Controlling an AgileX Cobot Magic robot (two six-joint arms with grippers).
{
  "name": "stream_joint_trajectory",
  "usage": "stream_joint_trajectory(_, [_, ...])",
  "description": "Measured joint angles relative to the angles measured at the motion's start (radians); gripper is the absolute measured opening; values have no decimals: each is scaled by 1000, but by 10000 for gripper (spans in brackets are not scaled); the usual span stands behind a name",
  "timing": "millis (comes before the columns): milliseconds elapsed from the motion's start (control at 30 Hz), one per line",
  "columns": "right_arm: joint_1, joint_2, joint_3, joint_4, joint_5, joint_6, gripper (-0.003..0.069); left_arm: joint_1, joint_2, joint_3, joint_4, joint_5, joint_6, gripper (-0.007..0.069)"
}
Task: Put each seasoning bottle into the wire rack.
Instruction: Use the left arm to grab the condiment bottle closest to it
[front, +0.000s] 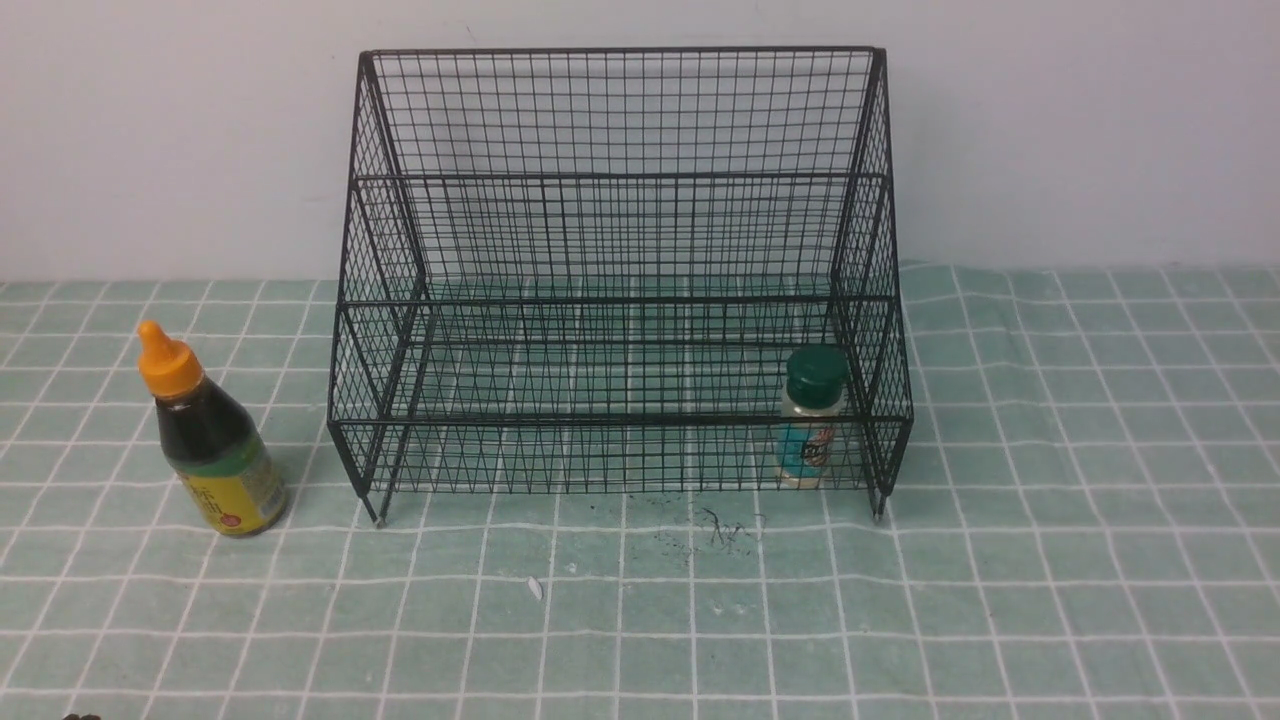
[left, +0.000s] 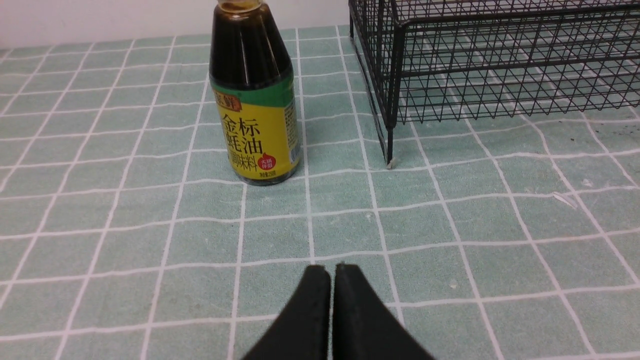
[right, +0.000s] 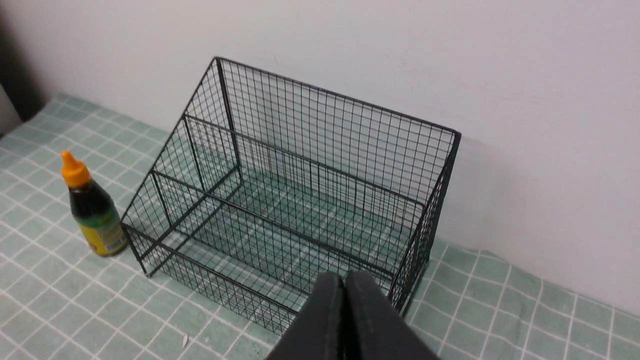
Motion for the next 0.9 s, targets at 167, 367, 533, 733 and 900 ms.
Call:
stream_joint_trajectory(167, [0,-311,343,4,-247,40,-13,0,0,0,0,0,0,-6])
stream_joint_trajectory(367, [0,-582,661,24,-547,73,-15,0,0,0,0,0,0,-6])
stream_joint_trajectory(533, [0,-726,822,97,-690,75,-15,0,0,0,0,0,0,-6])
stream_joint_trajectory(733, [0,-740,868,162,-677,76,-15,0,0,0,0,0,0,-6])
stream_joint_trajectory(900, [0,-740,871,156,-642,76,-15,0,0,0,0,0,0,-6])
